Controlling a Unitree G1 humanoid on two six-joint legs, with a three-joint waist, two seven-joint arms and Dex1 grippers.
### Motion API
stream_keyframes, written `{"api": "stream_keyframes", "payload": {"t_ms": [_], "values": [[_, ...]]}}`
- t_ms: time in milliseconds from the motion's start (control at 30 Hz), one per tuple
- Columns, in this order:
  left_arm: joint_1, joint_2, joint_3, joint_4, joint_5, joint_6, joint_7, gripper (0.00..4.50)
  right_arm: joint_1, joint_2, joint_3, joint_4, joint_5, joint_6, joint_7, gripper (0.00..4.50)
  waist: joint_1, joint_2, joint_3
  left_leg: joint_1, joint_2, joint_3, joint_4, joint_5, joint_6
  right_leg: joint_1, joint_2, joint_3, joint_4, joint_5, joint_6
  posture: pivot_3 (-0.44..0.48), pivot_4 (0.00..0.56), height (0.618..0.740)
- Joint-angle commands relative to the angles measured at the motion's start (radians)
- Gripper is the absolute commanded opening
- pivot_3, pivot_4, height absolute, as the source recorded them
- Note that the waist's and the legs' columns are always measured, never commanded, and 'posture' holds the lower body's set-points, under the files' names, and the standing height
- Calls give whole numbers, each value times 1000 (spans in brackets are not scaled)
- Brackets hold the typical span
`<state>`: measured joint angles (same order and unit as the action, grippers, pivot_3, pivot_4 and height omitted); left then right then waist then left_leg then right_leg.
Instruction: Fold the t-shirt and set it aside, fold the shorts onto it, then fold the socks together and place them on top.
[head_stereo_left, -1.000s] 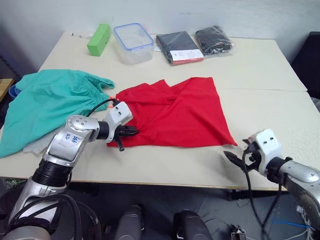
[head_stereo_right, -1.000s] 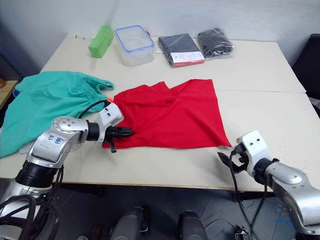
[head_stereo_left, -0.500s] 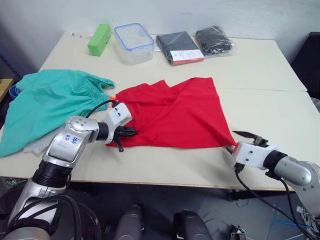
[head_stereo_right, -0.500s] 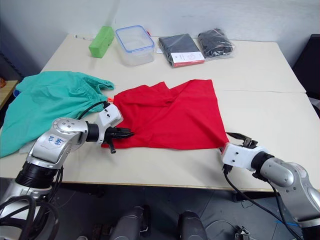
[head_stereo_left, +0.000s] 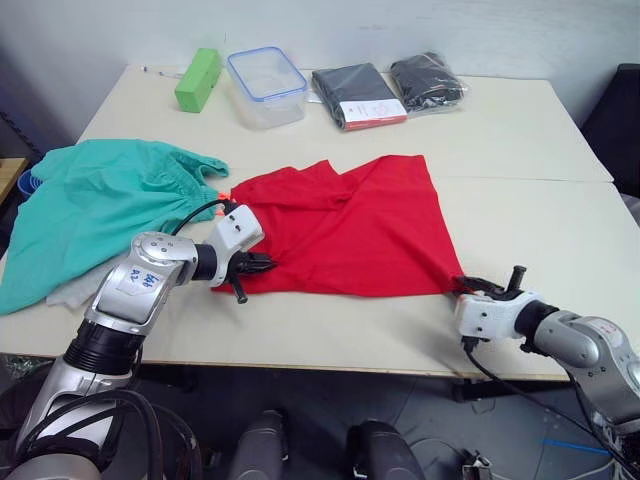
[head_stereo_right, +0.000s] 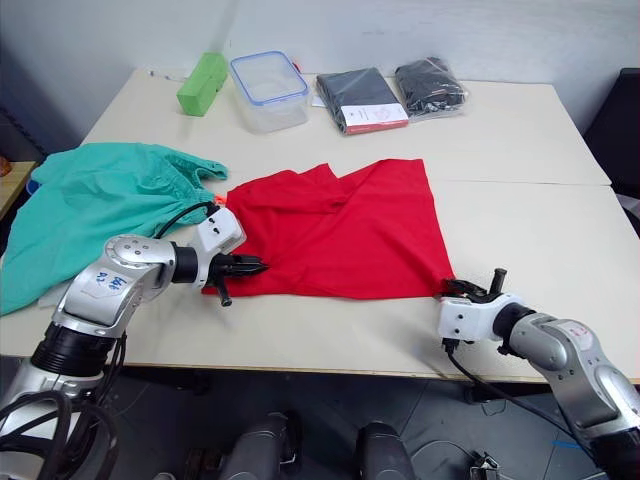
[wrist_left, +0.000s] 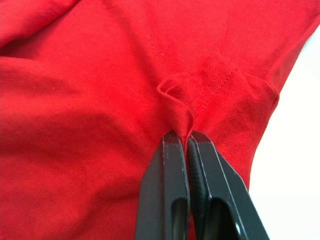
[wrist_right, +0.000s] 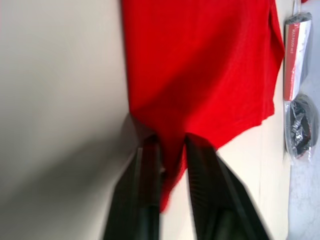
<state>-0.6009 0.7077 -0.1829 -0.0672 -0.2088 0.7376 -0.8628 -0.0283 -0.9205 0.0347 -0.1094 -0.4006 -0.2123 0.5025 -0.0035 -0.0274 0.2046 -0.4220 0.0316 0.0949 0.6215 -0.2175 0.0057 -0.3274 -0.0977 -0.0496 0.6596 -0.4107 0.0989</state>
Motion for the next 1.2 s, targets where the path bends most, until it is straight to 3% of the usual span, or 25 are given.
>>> {"api": "stream_keyframes", "payload": {"t_ms": [33, 167, 433, 733, 967, 1067, 1200], "values": [[-10, 3, 31, -22, -7, -42, -12, 0, -6, 18, -21, -7, 37, -3, 10, 34, 0, 0, 0, 0, 0, 0, 0, 0, 0, 0, 0, 0, 0, 0, 0, 0, 150, 740], [9, -1, 66, -30, -37, -70, -25, 0, 1, 23, -49, -21, 101, 17, 53, 34, -1, 0, 0, 0, 0, 0, 0, 0, 0, 0, 0, 0, 0, 0, 0, 0, 150, 740], [118, 91, 205, -121, -171, -49, -131, 0, -48, -52, -88, 35, 235, -18, 201, 34, -4, 0, 0, 1, 1, -1, 0, 0, 0, 1, 0, 0, 0, 0, 0, 0, 150, 740], [150, 68, 182, -135, -161, -35, -62, 0, -118, -33, -45, 120, 215, -81, 216, 34, -1, 0, 0, 1, 0, -1, 2, 0, 1, 2, -1, 0, 0, 0, 0, 0, 150, 740], [176, 83, 129, -133, -90, -80, -36, 1925, -114, -12, -46, 111, 222, -77, 216, 0, -2, 0, 0, 1, 1, -1, 2, 0, 1, 2, 0, 0, 0, 0, 0, 0, 150, 740], [180, 77, 126, -115, -76, -86, -28, 1925, -111, -7, -49, 108, 224, -71, 216, 0, -1, 0, 0, 1, 1, -1, 2, 0, 1, 2, 0, -1, 1, 0, 0, 0, 150, 740], [170, 69, 135, -96, -78, -93, -28, 1000, -104, -5, -53, 106, 225, -67, 214, 0, -1, 0, 0, 1, 1, -1, 2, 0, 1, 2, -1, 0, 0, 0, 0, 0, 150, 740]]}}
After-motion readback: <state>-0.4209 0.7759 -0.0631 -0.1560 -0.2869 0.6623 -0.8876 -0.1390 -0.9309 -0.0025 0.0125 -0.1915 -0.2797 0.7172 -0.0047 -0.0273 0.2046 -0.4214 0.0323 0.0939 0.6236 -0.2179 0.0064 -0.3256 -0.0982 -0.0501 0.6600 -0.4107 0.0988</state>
